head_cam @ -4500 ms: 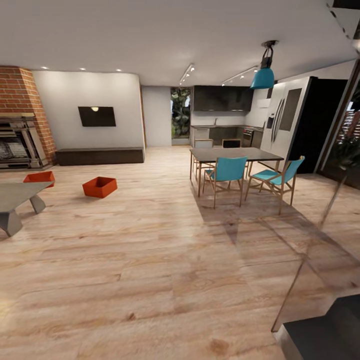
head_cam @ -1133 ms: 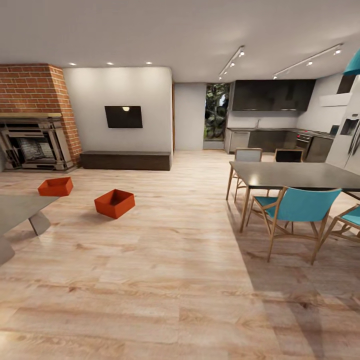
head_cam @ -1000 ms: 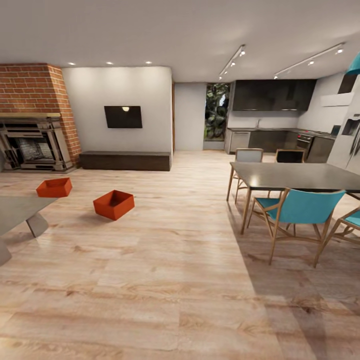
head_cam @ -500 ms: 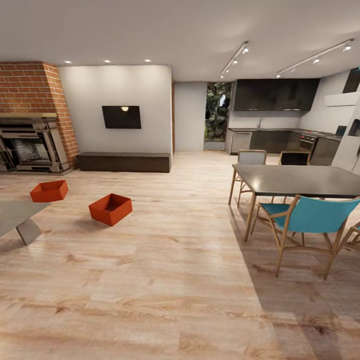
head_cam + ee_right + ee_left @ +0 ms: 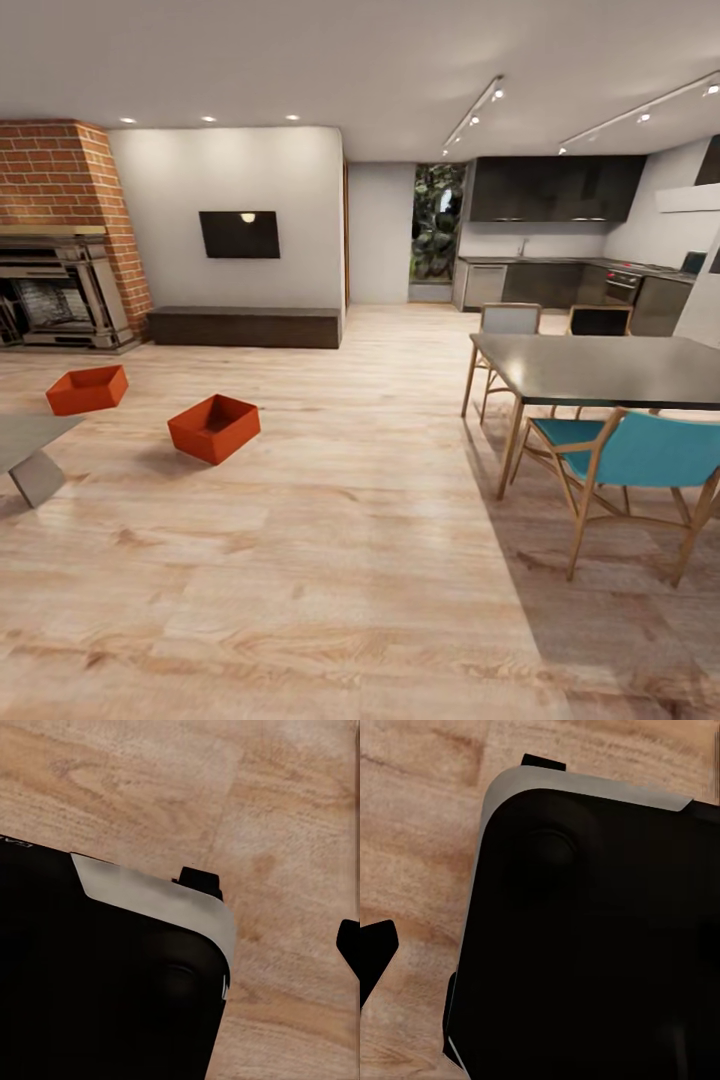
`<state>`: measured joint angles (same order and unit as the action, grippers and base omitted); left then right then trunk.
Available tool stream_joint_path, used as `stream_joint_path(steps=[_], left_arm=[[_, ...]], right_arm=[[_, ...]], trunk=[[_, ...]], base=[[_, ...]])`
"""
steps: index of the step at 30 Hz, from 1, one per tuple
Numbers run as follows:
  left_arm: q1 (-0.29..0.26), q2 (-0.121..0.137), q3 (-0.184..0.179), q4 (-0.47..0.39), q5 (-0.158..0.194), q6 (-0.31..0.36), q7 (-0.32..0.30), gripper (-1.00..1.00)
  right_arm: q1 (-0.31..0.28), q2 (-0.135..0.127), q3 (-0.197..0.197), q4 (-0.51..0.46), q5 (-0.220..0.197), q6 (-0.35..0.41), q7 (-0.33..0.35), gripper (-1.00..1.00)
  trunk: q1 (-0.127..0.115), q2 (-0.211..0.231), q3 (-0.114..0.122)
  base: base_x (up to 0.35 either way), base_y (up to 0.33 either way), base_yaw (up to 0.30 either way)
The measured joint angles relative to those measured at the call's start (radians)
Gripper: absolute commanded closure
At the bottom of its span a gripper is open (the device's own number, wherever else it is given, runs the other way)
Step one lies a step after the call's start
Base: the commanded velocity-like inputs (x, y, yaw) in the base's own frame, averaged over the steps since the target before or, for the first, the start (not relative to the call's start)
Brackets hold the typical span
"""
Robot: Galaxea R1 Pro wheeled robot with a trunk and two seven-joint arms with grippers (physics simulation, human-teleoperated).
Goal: Move the two storage containers from the living room to the garage. In the garage, place one container on the floor and stack the other container on top of it (either order is fine).
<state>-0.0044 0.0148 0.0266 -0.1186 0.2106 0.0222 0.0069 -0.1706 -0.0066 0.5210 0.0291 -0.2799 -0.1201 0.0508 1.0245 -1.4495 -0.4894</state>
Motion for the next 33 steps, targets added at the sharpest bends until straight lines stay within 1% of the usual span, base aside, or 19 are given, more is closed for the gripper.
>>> stream_joint_path(steps=[23, 33], left_arm=[[0.0, 0.001, 0.0, 0.0, 0.001, 0.0, 0.0, -1.0], [0.0, 0.002, 0.0, 0.0, 0.0, 0.0, 0.0, -1.0]], right_arm=[[0.0, 0.0, -0.002, 0.0, 0.003, 0.002, 0.001, -1.0], [0.0, 0.0, -0.004, 0.0, -0.003, 0.0, 0.001, -1.0]], trunk=[[0.0, 0.0, 0.0], [0.0, 0.0, 0.0]], base=[[0.323, 0.0, 0.0], [0.323, 0.0, 0.0]])
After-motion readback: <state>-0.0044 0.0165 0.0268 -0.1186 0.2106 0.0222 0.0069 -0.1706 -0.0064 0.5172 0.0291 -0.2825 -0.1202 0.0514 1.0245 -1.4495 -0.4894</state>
